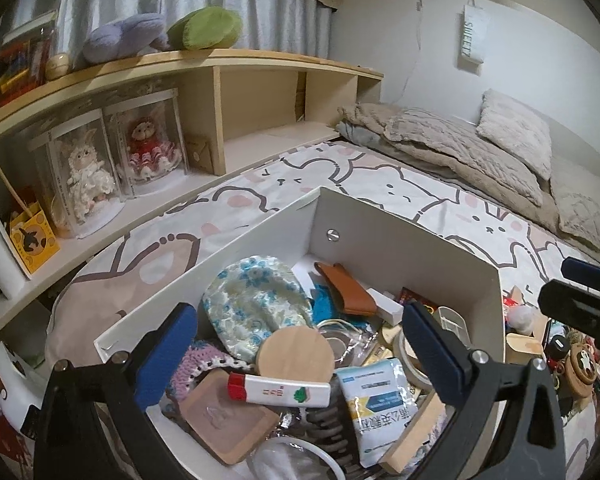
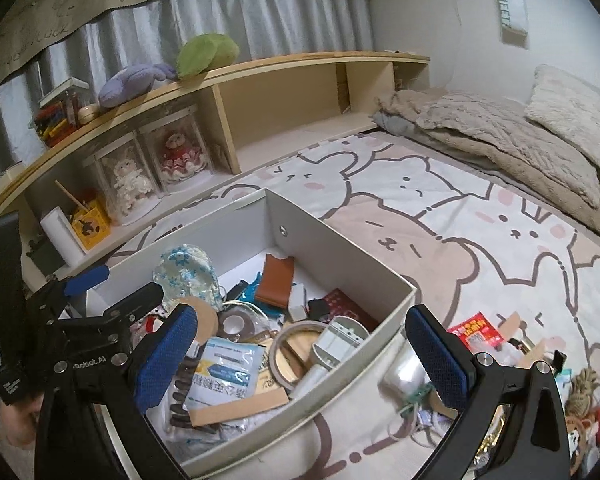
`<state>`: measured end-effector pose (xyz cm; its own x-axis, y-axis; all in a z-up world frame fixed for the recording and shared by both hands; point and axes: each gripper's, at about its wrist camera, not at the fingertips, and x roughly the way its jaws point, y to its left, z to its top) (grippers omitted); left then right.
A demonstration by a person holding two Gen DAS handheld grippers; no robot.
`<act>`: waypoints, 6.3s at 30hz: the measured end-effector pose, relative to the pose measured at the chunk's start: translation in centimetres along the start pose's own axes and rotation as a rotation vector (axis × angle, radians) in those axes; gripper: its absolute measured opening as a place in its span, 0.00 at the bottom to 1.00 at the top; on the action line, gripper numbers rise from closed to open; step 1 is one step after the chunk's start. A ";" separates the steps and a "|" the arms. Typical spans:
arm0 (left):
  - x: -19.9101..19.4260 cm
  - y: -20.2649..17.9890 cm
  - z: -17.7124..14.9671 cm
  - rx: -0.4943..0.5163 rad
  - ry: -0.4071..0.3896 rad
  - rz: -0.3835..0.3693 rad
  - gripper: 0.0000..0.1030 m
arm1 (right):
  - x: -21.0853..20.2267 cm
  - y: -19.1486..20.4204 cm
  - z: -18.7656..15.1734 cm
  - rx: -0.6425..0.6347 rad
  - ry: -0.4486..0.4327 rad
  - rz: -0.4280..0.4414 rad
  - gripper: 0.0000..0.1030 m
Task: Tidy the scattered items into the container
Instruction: 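Raise both open tools out of the box, then move both open tools back over the scattered pile on the sheet, then close the left tool on the green clothespin while the right tool lowers to the glass vial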
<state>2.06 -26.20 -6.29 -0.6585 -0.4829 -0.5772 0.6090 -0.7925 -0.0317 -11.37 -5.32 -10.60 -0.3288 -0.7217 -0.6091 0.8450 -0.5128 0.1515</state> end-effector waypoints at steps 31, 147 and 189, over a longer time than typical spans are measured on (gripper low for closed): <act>-4.6 -7.3 0.5 0.093 -0.069 -0.213 1.00 | -14.5 -6.6 -6.4 0.100 -0.142 -0.302 1.00; 6.8 -22.4 -10.6 0.258 0.334 -0.556 0.22 | -7.3 -20.3 -23.0 0.294 0.121 -0.086 1.00; 3.1 -24.3 -14.6 0.513 0.326 -0.564 0.61 | -3.5 -18.3 -22.2 0.277 0.249 -0.287 1.00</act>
<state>-8.30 -2.98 -19.18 -0.5953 0.1075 -0.7963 -0.1033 -0.9930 -0.0568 -16.32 16.95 -28.55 -0.3926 -0.4165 -0.8200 0.5796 -0.8043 0.1310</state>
